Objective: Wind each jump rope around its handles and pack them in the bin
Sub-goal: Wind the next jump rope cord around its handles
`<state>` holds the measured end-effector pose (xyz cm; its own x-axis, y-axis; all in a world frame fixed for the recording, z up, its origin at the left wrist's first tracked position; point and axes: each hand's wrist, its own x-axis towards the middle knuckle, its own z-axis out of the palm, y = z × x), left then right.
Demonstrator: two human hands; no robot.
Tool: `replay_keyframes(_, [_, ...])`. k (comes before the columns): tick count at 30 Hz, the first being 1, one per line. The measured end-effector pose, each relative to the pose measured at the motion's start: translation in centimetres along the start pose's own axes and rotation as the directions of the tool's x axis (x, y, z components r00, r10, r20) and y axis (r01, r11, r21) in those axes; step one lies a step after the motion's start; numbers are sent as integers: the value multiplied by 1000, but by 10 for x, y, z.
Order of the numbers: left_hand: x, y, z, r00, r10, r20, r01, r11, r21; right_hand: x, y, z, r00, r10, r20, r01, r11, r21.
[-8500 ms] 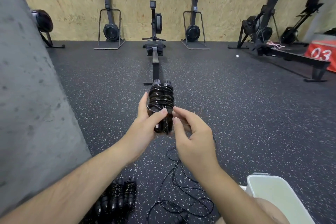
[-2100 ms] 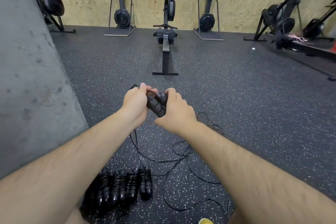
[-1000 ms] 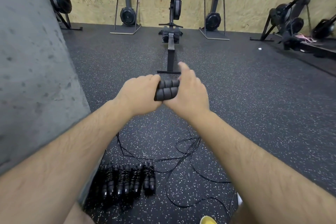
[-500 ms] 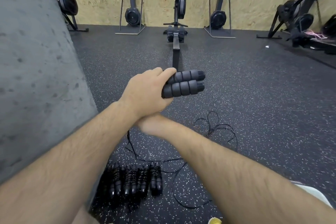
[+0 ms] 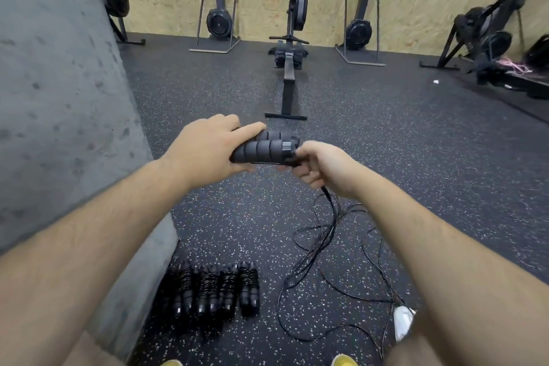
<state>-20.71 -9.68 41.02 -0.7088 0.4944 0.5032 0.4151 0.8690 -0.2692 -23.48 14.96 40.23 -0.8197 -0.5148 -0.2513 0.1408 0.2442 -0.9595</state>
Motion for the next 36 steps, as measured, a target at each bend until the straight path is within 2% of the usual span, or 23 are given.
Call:
replay_keyframes(2, [2,3,3,1000,15,3,-15,997,69,-1,-4,7,999,48,3,-48,993,109])
replay_keyframes(3, [3,4,4,1000,12,1,-12,996,92,-1,-5,12,998,52,-39,-47,993,106])
replay_keyframes(5, [4,6,5,1000,11,-13,-9,991,135,3,-6,26,973,14,-232,-25,999,-42])
replay_keyframes(7, [5,9,5,1000,-4,-17,7,987,160,6,-4,41,906,-79,-417,1,983,-184])
replay_keyframes(10, [5,17,4,999,-47,7,46,988,147,11,2,48,815,-189,-548,91,975,-201])
replay_keyframes(13, [2,23,1,993,-121,3,121,990,76,12,2,45,803,-239,-547,178,971,-161])
replay_keyframes(17, [2,29,-1,979,-182,-95,179,983,-37,11,-2,48,753,-326,-571,314,941,-123])
replay_keyframes(21, [4,27,-4,985,-75,-156,72,997,-27,11,-3,51,758,-304,-577,382,924,16])
replay_keyframes(26, [6,17,-1,991,44,-129,-42,999,15,9,-2,47,779,-297,-552,364,931,13])
replay_keyframes(31, [3,11,0,992,71,-104,-86,986,-145,-3,-4,40,838,-278,-470,278,958,-71])
replay_keyframes(36, [-1,9,1,993,104,-56,-111,983,-145,-13,-3,23,844,-388,-369,198,867,-458])
